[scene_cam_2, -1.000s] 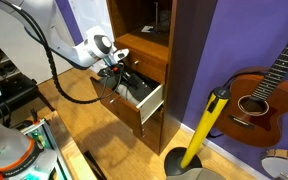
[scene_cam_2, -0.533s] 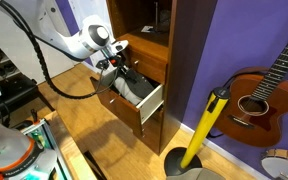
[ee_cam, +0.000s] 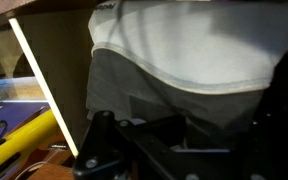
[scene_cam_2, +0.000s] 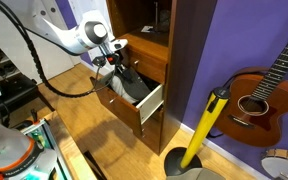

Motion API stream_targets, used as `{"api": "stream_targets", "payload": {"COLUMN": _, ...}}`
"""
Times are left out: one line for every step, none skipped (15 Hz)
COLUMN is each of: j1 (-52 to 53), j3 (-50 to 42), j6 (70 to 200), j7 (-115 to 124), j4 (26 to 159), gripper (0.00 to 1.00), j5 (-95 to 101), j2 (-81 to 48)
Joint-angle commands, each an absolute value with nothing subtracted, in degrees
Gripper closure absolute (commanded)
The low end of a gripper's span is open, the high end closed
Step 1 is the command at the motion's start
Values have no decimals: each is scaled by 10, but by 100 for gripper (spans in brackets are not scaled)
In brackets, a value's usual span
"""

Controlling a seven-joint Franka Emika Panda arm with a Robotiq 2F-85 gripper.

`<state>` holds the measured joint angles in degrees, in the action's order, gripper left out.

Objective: Open the second the drawer from the top on the cabinet

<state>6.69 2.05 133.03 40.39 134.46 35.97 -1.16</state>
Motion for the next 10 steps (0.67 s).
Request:
{"api": "stream_targets", "payload": {"j1": 65, "j3": 36, "j6": 1283, "j7": 368, "j4": 1360, "gripper": 100, "j5": 326, "j2": 28}}
{"api": "stream_targets", "payload": {"j1": 65, "j3": 39, "j6": 1274, "j7": 361, "j4": 1360, "gripper": 100, "j5": 323, "j2": 33}}
{"api": "stream_targets", "payload": {"j1": 65, "j3": 43, "j6": 1266, "j7": 355, "j4": 1361, "gripper": 100, "j5": 318, "j2": 39}}
{"api": "stream_targets", "payload": {"j1": 65, "j3": 45, "j6": 1260, "j7": 348, "j4": 1361, "gripper": 100, "j5": 314, "j2": 42}}
{"api": "stream_targets", "payload": {"j1": 64, "j3": 48, "j6": 1255, "j7": 341, "j4": 1361, "gripper": 100, "j5": 310, "j2": 45}}
{"api": "stream_targets", "payload": {"j1": 64, "j3": 51, "j6": 1251, "j7": 338, "j4": 1362, "gripper": 100, "j5": 308, "j2": 47}}
{"api": "stream_targets", "payload": {"j1": 64, "j3": 53, "j6": 1255, "j7": 339, "j4": 1363, "gripper": 100, "j5": 309, "j2": 51}}
{"api": "stream_targets", "payload": {"j1": 64, "j3": 55, "j6": 1259, "j7": 348, "j4": 1363, "gripper": 100, "j5": 317, "j2": 57}}
{"api": "stream_targets", "payload": {"j1": 64, "j3": 58, "j6": 1259, "j7": 359, "j4": 1364, "gripper": 100, "j5": 319, "j2": 63}}
{"api": "stream_targets", "payload": {"j1": 64, "j3": 62, "j6": 1256, "j7": 384, "j4": 1366, "gripper": 100, "j5": 328, "j2": 72}}
